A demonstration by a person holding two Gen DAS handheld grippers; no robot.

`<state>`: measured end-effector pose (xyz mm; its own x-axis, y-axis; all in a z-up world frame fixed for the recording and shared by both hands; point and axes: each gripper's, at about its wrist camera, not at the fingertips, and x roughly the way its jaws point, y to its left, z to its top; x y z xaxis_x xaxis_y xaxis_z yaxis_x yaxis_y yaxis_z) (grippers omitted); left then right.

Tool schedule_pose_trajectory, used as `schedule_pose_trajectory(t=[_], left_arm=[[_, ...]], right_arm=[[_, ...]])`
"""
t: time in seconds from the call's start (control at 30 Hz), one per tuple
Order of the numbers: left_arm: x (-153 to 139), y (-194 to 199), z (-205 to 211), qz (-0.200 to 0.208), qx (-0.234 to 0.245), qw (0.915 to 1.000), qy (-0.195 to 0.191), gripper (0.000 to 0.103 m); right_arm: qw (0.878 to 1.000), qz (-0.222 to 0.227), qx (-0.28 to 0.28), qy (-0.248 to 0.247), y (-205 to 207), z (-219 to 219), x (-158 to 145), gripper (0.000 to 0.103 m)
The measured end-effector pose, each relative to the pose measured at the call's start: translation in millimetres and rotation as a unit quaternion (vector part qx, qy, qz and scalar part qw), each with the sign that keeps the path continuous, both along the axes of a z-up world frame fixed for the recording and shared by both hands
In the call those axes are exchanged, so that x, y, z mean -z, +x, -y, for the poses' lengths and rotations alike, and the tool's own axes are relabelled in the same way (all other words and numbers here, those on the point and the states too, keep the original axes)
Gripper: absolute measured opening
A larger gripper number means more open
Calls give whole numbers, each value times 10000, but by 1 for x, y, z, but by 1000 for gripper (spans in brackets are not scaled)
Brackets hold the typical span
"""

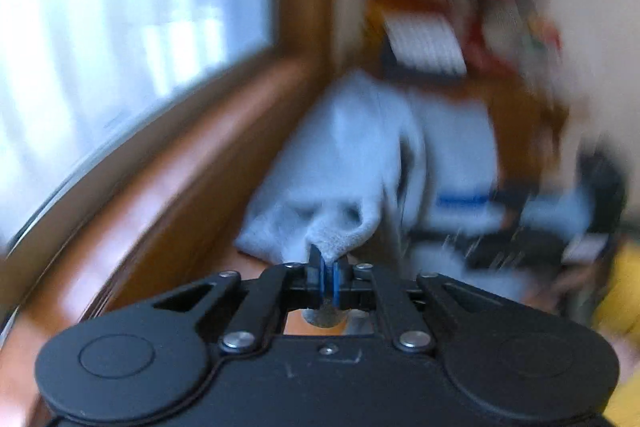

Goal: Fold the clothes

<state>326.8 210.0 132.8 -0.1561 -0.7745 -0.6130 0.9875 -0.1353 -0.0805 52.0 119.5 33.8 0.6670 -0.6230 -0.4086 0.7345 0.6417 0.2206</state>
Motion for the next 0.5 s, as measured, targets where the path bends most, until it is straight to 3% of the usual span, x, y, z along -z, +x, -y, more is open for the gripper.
schedule_pose_trajectory(t=[0.07, 0.13, 0.23, 0.4, 0.47, 0.5], left_arm=[[-21, 19, -46, -308, -706, 9968, -222, 3], [-34, 39, -87, -572, -1465, 9870, -318, 3], [-34, 66, -151, -940, -2706, 9575, -340, 5], [4, 95, -229, -1179, -4275, 8962, 73, 8], [24, 99, -239, -1251, -4502, 8837, 276, 9], [31, 96, -235, -1255, -4435, 8868, 330, 9]], right_arm=[[9998, -36, -131, -145, 3, -8, -6, 77], [9993, -53, -292, -230, 8, -16, -9, 78], [9981, -56, -543, -278, 16, -28, -12, 78], [9937, -157, -1089, -204, 39, -48, -8, 78], [9902, -213, -1375, -137, 49, -58, -5, 78], [9881, -248, -1515, -119, 54, -63, -4, 78]])
